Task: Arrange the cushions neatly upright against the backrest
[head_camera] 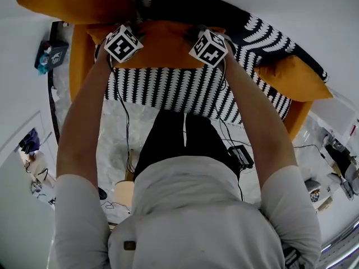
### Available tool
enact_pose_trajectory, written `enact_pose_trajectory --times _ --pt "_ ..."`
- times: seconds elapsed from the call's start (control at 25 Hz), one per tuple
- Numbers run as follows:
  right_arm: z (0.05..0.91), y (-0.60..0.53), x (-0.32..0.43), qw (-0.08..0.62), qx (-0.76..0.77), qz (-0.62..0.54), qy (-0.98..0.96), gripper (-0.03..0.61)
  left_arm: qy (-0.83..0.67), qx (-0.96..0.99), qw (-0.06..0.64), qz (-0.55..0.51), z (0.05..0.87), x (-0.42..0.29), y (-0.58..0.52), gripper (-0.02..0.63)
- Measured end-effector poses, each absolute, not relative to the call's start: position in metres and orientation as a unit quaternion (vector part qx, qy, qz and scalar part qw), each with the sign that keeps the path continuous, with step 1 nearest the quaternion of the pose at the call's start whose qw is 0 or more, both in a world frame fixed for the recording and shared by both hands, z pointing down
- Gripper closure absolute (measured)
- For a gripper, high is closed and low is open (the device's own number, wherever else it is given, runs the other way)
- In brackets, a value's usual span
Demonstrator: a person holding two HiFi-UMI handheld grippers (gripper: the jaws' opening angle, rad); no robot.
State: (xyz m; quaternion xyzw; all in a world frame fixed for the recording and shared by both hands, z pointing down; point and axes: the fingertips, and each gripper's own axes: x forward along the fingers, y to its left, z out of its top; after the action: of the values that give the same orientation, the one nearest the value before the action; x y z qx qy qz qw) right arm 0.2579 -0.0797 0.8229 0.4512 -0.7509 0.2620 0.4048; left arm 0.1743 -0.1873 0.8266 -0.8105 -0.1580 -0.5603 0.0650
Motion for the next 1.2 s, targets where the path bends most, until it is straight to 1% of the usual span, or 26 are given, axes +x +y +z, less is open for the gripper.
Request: enact_pose_trajectory --times 0.2,0.36,0.8,1.2 --pt "0.798 -0.037 0.255 0.405 0.465 0.253 -0.745 0.532 -0.168 -0.808 0.094 -0.557 0.802 0.171 -0.149 0.561" --pt "0.781 0.0 0.269 0.408 0.481 0.249 -0.735 0.534 -0.185 -0.805 0.114 -0.551 0.789 0.184 -0.114 0.574" --pt "0.752 0.107 0.335 0.405 0.535 0.261 -0.694 0.535 -0.235 -0.803 0.149 -0.528 0.765 0.267 -0.021 0.583" --pt "0.749 0.212 0.401 0.387 0.573 0.292 -0.661 0.535 -0.29 -0.786 0.174 -0.518 0.765 0.348 0.077 0.584"
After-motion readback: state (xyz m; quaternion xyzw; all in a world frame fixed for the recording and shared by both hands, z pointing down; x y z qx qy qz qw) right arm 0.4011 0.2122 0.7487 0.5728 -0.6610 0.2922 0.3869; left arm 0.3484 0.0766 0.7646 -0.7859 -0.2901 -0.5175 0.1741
